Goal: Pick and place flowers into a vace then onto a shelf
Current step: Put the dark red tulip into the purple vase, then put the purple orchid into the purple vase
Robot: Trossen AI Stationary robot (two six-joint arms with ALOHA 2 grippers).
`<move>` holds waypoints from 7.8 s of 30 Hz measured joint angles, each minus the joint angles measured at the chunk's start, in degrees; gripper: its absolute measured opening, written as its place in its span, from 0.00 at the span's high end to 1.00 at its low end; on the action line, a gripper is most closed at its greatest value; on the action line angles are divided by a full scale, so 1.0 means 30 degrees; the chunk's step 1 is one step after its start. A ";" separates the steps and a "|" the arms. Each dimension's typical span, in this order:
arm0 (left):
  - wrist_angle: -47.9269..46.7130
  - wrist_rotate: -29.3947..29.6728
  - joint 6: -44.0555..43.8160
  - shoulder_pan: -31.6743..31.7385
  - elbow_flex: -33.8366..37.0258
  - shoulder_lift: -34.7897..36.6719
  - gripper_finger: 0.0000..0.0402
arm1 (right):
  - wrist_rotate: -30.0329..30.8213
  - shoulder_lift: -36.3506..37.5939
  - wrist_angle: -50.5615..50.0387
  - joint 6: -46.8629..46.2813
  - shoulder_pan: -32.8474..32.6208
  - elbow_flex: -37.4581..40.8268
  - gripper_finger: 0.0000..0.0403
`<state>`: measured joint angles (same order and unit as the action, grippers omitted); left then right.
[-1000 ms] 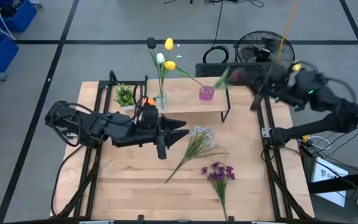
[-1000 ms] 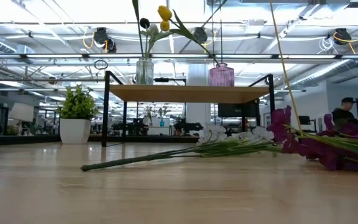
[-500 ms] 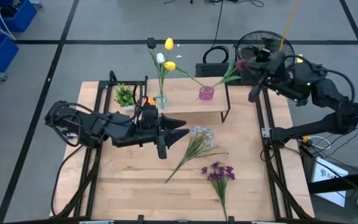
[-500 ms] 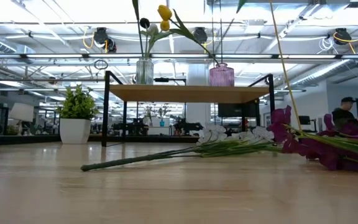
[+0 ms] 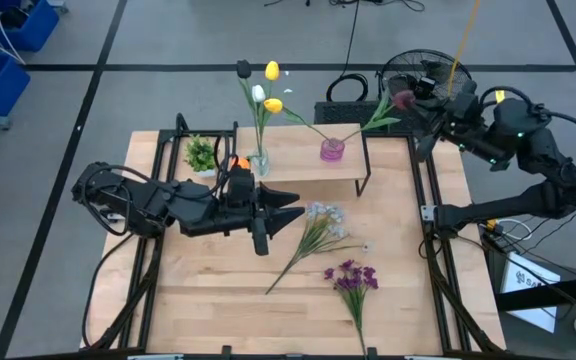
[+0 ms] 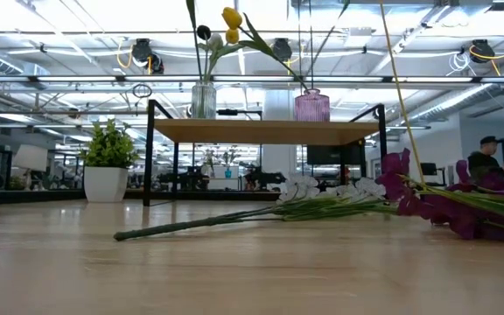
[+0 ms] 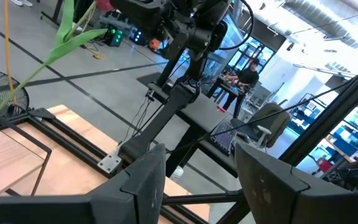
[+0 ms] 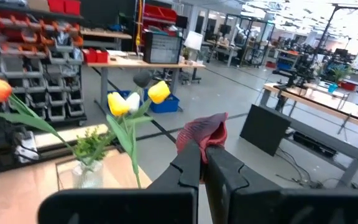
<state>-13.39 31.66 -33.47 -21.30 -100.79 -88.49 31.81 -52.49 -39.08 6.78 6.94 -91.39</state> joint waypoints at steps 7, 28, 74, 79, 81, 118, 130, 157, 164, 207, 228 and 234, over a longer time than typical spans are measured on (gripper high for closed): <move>-0.0007 0.0013 -0.0087 0.0000 0.0000 0.0000 0.51 | 0.0489 -0.0005 -0.0523 0.0591 0.0000 0.0000 1.00; -0.0015 0.0015 -0.0153 0.0000 0.0000 0.0000 0.51 | 0.1904 0.0627 -0.0100 0.1650 0.0000 0.0000 1.00; -0.0037 0.0000 0.0029 0.0000 0.0000 0.0000 0.51 | 0.1809 -0.0574 -0.0434 0.1163 -0.0007 0.0022 0.99; -0.0057 -0.0001 0.0029 0.0000 0.0000 0.0000 0.51 | 0.1809 -0.1088 -0.0805 0.1016 -0.0007 0.0022 0.96; -0.0068 -0.0007 0.0029 0.0000 0.0000 0.0000 0.51 | 0.1802 -0.1406 -0.1248 0.0645 -0.0007 0.0022 0.93; -0.1239 -0.0073 0.0087 0.0000 0.0000 0.0000 0.51 | -0.3913 0.1367 0.0613 -0.0714 -0.2892 0.2601 0.54; -0.4092 -0.0209 -0.2660 0.0006 0.0000 -0.0099 0.51 | -1.1307 -0.0588 -0.7687 -1.2499 -0.6429 0.5268 0.54; -0.5158 -0.1239 -0.4816 0.0699 0.0022 -0.2164 0.51 | -1.5414 -0.5301 1.3259 -3.0897 -1.2997 2.1179 0.54; -0.5166 -0.1246 -0.4758 0.0809 0.0015 -0.2164 0.51 | -1.2991 -0.8016 1.4595 -3.2548 -1.2968 2.1165 0.54; -0.4961 -0.1603 -0.3200 0.0969 0.0000 -0.2164 0.51 | -0.7464 -0.3510 1.6542 -2.3465 -1.1329 2.1165 1.00; -0.4516 -0.0529 -0.3721 0.1056 -0.0004 -0.1781 0.51 | -0.3112 0.3202 2.2615 -1.0231 -0.9271 1.7866 1.00; -0.4513 0.0182 -0.3745 0.1071 -0.0015 -0.1170 0.51 | -0.0969 0.2648 2.0342 0.0444 -0.9202 1.2394 1.00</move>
<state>-26.93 32.21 -44.71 -18.09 -100.84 -92.00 28.90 -44.55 21.94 8.11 -20.67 -54.21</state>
